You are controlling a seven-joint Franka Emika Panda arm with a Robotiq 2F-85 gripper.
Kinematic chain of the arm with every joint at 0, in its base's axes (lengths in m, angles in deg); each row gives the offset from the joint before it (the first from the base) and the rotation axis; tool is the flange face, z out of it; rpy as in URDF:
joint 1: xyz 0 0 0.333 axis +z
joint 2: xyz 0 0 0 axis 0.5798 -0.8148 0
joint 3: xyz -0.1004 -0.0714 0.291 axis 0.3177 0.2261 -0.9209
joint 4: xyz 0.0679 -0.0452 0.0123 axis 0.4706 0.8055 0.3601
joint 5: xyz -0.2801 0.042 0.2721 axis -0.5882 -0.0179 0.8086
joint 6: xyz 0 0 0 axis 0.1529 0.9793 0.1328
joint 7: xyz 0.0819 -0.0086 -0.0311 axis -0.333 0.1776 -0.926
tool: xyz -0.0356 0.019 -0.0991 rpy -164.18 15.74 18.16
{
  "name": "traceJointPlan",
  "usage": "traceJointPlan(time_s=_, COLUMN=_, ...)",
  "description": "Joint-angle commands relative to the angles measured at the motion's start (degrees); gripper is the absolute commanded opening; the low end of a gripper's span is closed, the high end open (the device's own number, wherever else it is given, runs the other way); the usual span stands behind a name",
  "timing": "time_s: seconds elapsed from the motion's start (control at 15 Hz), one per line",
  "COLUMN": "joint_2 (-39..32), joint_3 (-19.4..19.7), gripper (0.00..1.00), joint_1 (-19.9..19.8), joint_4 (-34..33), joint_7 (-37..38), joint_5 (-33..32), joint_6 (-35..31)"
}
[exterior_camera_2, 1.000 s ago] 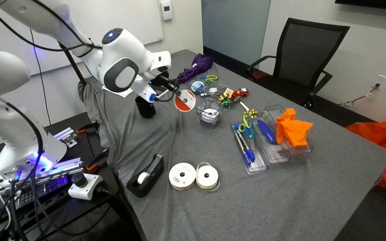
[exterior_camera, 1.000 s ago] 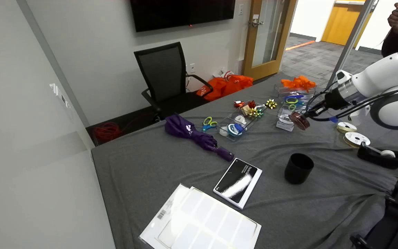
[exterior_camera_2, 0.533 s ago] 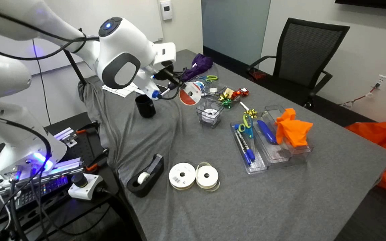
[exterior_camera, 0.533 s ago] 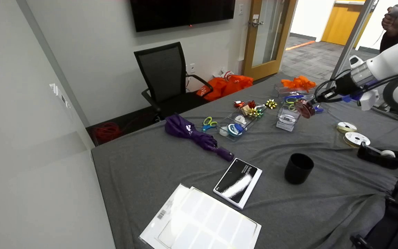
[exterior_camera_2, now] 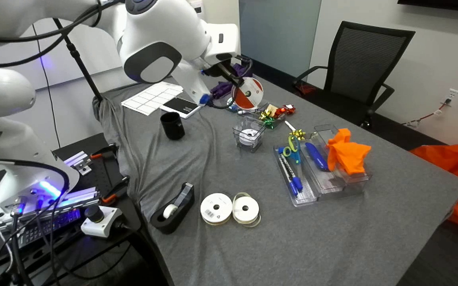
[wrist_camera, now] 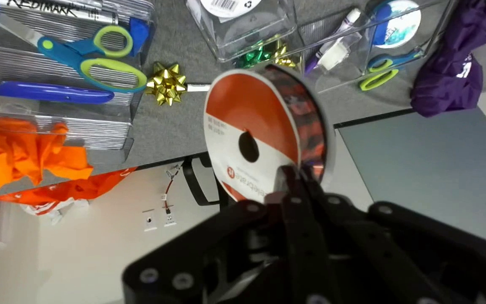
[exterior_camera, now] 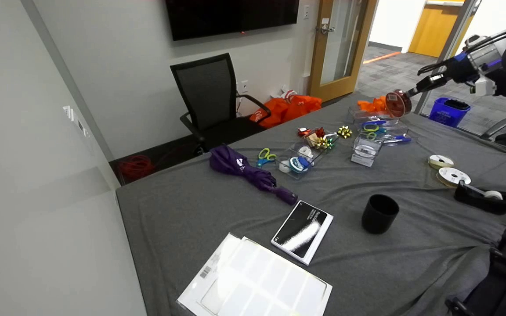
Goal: Put the circular object inside the transparent box
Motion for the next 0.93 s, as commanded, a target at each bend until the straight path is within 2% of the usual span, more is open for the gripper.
traceJointPlan(time_s=0.0, joint_2=-0.84, joint_3=5.70, gripper=0.01, joint_1=8.02, joint_4=-5.08, joint_7=-4.82, joint_5=5.19, joint_6=1.68)
traceJointPlan(time_s=0.4, joint_2=-0.50, joint_3=16.99, gripper=0.01, joint_1=19.93, joint_4=-7.91, joint_7=-9.35, joint_5=8.11, joint_6=0.96)
traceJointPlan(time_s=0.87, joint_2=-0.39, joint_3=26.90, gripper=0.01, joint_1=29.33, joint_4=-9.24, joint_7=-13.94, joint_5=9.23, joint_6=0.14)
